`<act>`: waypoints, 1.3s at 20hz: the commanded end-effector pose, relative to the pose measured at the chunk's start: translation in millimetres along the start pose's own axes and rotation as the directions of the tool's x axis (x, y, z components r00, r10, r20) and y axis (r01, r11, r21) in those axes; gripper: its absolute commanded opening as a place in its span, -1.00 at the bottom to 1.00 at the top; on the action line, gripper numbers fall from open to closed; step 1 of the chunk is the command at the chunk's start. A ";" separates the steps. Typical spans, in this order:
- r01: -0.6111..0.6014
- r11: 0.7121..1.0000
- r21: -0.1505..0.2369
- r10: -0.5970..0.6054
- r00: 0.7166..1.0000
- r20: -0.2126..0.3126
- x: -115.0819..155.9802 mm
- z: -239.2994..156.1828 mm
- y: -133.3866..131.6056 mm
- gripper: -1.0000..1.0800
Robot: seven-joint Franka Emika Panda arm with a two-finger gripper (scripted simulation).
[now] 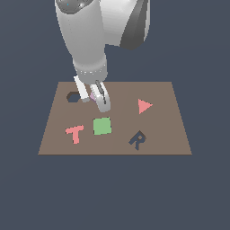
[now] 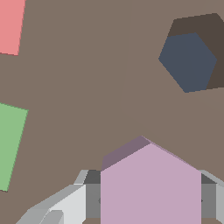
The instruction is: Insert a designated object into the corresponding slot on a board.
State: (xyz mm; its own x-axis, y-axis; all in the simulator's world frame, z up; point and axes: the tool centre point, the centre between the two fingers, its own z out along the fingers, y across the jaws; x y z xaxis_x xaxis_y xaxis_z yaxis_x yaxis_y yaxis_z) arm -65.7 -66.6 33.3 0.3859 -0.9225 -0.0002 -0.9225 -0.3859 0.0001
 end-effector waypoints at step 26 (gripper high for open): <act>-0.361 0.932 -0.001 0.361 0.932 0.000 88.5 -0.9 43.5 -1.00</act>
State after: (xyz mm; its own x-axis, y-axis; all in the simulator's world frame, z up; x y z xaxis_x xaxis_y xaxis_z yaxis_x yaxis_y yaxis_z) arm -71.2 -164.6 37.2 0.0293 -0.9996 -0.0003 -0.9996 -0.0293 0.0007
